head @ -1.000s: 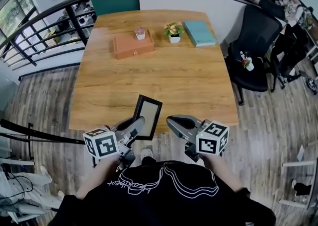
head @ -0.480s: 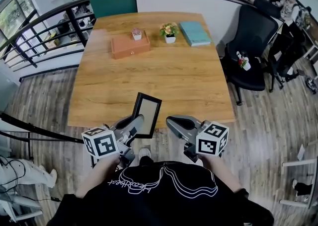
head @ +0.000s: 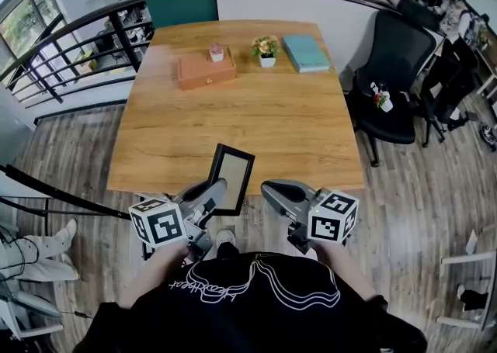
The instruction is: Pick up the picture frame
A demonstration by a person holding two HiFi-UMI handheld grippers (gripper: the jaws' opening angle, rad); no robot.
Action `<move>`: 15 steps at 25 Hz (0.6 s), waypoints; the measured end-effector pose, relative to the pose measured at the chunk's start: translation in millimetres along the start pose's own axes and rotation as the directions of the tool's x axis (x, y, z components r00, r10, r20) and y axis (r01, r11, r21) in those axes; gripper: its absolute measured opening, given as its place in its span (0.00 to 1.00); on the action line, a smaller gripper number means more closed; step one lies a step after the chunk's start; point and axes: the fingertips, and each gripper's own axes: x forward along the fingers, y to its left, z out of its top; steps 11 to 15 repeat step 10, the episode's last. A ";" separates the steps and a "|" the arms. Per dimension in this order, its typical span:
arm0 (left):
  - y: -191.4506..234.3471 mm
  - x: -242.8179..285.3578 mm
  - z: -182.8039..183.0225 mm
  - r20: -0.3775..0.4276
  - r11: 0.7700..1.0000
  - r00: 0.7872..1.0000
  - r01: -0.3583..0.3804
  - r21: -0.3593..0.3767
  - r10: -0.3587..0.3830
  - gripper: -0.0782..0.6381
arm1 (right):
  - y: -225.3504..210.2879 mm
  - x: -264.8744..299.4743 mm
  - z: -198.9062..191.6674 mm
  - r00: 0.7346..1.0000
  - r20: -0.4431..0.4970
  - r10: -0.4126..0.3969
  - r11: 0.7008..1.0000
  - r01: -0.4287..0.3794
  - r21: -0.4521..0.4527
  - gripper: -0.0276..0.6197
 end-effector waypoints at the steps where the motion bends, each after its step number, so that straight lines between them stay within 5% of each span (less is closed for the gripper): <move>1: -0.8 -1.1 0.1 0.004 1.000 1.000 -0.003 0.000 0.003 0.19 | 1.0 -0.5 0.4 1.000 0.001 0.003 1.000 -0.003 -0.001 0.08; 15: -16.3 -8.7 -9.7 0.028 1.000 1.000 -0.012 0.004 0.012 0.19 | 15.5 -11.3 -5.2 1.000 -0.003 0.031 0.999 -0.031 -0.007 0.08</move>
